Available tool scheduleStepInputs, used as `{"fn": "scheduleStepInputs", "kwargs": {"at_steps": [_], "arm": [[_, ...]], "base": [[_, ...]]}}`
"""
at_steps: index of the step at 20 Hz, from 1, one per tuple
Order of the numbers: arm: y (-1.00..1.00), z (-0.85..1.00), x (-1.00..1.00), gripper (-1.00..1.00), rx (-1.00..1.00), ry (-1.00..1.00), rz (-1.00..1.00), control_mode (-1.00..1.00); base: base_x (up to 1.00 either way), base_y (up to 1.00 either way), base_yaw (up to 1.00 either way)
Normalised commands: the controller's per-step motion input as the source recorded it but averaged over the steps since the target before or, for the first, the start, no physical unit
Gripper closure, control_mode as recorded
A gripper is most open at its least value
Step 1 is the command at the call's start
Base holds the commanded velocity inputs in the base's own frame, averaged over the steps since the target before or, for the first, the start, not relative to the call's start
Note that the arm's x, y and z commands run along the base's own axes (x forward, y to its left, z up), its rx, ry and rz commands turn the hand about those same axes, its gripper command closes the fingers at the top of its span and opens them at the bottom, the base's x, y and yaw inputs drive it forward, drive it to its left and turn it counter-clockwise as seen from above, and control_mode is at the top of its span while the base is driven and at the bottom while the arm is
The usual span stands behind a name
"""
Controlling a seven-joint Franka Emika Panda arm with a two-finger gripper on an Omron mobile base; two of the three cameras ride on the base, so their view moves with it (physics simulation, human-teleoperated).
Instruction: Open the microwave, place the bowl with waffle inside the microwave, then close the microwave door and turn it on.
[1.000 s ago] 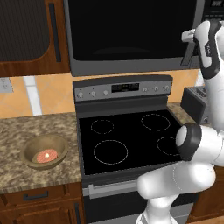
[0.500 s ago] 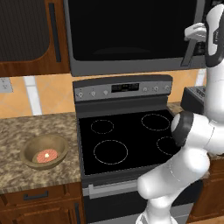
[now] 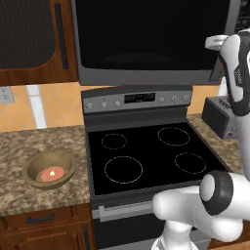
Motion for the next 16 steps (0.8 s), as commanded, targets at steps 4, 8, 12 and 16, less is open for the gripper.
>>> {"fn": "scheduleStepInputs", "kwargs": {"at_steps": [4, 8, 12, 16], "arm": [[0.28, 0.0, -1.0, 1.0, 0.0, 0.0, -0.43, -1.0], [0.06, 0.0, -1.0, 1.0, 0.0, 0.01, -0.37, -1.0], [0.0, -0.15, -1.0, 1.0, 0.0, -0.02, -0.17, -1.0], [0.21, -0.32, -1.0, 1.0, -0.05, -0.02, 0.02, -1.0]], "base": [[0.0, 0.0, 0.0], [0.0, 0.0, 0.0], [0.0, 0.0, 0.0], [0.0, 0.0, 0.0]]}}
